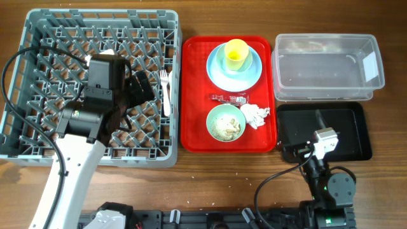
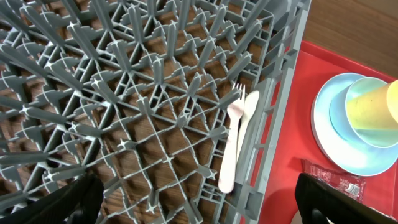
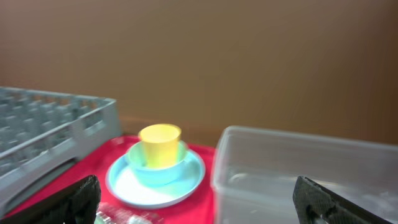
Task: Sort waste into correct bins and load items into the dishwasher rack
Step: 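Reach the right gripper to the green bowl and grasp its rim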
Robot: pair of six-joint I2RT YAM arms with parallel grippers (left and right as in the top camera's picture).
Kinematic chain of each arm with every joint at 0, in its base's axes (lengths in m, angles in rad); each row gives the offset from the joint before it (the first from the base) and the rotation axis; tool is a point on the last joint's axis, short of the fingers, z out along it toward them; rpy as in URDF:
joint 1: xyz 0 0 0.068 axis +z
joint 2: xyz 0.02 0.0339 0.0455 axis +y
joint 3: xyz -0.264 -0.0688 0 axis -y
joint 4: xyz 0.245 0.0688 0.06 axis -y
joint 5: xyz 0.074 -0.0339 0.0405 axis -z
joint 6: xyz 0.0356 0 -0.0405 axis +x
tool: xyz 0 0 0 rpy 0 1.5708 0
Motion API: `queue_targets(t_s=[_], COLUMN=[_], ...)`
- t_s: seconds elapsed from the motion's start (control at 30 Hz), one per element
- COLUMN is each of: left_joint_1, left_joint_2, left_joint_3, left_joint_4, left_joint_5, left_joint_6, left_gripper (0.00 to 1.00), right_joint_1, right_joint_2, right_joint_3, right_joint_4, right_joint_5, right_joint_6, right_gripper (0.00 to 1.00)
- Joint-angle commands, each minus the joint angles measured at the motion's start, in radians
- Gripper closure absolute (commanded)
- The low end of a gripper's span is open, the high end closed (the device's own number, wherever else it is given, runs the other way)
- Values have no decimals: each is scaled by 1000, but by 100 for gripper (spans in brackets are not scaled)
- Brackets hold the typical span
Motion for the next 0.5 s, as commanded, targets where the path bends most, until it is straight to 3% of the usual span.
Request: queue_targets(t_s=[0.0, 0.13, 0.33, 0.43, 0.47], left_joint_1=[6, 6, 6, 6, 6], left_joint_2=[4, 4, 4, 4, 4], left_joint_3=[1, 1, 1, 1, 1], left_joint_4=[2, 2, 2, 2, 2], left_joint_5=[9, 9, 9, 9, 9], left_joint_6=[-3, -2, -3, -3, -2], left_gripper=[0, 0, 0, 0, 0], right_joint_1=[2, 2, 2, 2, 2], right_joint_2=[5, 146, 659, 837, 888], right_joint_3=[96, 357, 1030, 1241, 1281], right_joint_4=[-62, -323, -911, -999, -1010], right_joint_5=[-155, -186, -190, -215, -265], right_joint_6=[65, 58, -54, 8, 108], right_gripper=[0, 0, 0, 0, 0])
